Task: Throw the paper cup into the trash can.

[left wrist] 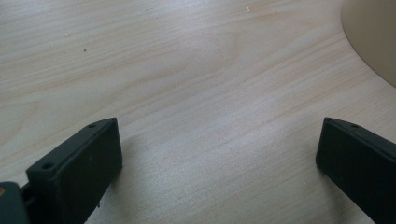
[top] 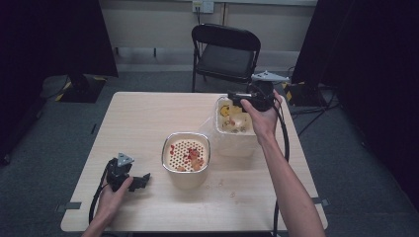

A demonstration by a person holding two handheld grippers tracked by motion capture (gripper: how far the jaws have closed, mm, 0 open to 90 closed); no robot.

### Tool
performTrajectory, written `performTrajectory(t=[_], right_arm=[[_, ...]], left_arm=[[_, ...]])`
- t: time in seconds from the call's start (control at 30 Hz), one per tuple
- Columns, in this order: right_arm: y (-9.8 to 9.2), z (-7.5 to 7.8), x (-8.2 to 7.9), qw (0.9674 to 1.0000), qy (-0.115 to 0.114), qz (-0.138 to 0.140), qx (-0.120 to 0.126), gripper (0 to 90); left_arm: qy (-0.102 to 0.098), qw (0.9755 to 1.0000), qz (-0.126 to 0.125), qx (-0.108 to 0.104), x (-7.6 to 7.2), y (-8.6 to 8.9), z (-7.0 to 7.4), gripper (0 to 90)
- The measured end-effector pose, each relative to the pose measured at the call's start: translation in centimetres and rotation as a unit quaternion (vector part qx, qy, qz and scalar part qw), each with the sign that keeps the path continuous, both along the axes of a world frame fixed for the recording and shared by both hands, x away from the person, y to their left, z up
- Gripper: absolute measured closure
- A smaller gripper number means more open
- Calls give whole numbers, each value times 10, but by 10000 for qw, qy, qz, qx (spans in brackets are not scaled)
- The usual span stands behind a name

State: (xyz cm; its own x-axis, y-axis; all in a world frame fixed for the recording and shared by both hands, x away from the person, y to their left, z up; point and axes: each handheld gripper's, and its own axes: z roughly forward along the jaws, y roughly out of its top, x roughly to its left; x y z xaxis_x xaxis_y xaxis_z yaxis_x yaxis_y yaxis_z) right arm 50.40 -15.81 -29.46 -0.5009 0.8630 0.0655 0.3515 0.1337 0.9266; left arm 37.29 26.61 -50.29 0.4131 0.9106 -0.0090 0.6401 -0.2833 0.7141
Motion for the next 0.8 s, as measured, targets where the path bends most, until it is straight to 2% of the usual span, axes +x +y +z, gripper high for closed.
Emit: performTrajectory(t=[0.17, 0.27, 0.4, 0.47, 0.53, 0.73, 0.8], right_arm=[[-3, 1, -7, 10000, -16, 61, 23, 163], [-5, -2, -16, 10000, 18, 98, -5, 163], [-11, -8, -32, 9998, 45, 142, -157, 163], [-13, -10, -43, 9997, 69, 92, -213, 163], [-13, -13, -55, 9992, 77, 200, -340, 177], [-20, -28, -91, 9991, 166, 301, -241, 163], [-23, -36, -104, 9988, 222, 303, -299, 163]], left_arm=[[-1, 10000, 0, 2, 0, 0, 0, 0], [1, 10000, 0, 0, 0, 0, 0, 0], [-1, 10000, 0, 1, 0, 0, 0, 0], [-1, 10000, 1, -1, 0, 0, 0, 0], [1, 10000, -1, 1, 0, 0, 0, 0], [0, 10000, 0, 0, 0, 0, 0, 0], [-2, 10000, 2, 1, 0, 0, 0, 0]])
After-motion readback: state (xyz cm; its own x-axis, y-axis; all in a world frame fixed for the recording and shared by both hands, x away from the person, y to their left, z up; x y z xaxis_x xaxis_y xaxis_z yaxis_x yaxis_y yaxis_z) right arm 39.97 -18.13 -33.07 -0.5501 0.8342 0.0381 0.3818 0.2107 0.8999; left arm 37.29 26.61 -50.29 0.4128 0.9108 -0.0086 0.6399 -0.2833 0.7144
